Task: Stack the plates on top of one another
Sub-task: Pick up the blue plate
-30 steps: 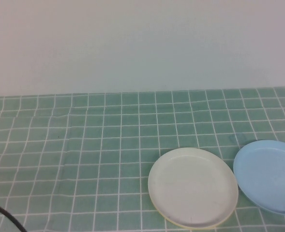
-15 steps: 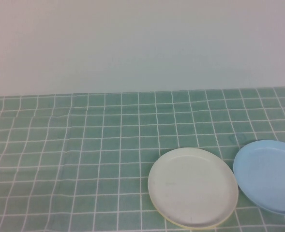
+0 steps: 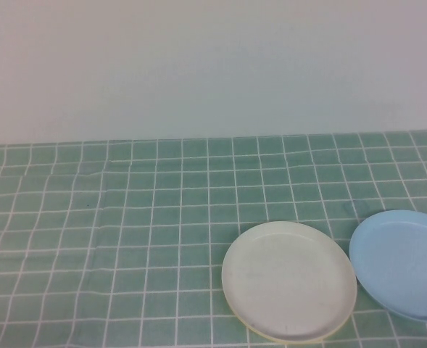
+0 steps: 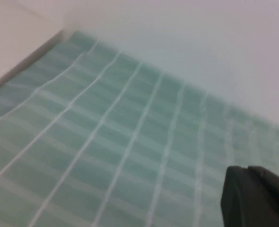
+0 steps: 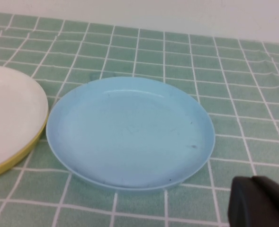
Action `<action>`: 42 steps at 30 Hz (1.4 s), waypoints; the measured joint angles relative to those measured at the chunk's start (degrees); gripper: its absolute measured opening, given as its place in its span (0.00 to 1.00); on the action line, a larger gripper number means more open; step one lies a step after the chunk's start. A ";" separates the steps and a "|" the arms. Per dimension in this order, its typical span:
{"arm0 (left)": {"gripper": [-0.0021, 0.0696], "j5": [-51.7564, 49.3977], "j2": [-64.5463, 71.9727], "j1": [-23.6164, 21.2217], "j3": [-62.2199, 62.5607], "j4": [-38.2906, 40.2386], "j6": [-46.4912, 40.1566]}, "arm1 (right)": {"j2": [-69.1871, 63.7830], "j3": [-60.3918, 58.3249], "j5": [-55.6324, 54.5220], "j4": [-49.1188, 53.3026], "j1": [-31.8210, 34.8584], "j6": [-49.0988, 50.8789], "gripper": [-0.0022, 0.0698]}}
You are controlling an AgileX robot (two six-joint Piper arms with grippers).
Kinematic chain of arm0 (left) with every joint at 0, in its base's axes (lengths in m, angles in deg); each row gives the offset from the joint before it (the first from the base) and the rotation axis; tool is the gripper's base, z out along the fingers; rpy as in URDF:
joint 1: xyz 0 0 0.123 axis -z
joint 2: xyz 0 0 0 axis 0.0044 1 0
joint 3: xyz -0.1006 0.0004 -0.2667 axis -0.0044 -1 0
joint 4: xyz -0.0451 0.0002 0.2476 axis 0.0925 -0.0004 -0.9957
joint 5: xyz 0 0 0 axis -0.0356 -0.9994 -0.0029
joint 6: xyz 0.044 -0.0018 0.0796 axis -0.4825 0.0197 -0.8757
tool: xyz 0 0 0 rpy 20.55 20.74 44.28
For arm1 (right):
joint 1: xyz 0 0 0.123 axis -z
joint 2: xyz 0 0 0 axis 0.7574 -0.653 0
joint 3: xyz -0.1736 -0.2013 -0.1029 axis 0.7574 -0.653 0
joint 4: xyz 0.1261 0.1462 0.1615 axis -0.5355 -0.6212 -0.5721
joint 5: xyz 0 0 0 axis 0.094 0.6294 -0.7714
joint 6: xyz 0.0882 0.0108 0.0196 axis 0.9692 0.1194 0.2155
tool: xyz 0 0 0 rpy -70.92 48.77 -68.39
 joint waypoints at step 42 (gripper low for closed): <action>0.03 -4.90 0.00 12.10 -0.12 -7.91 1.51 | 0.00 0.00 -9.26 -5.80 0.00 2.00 0.03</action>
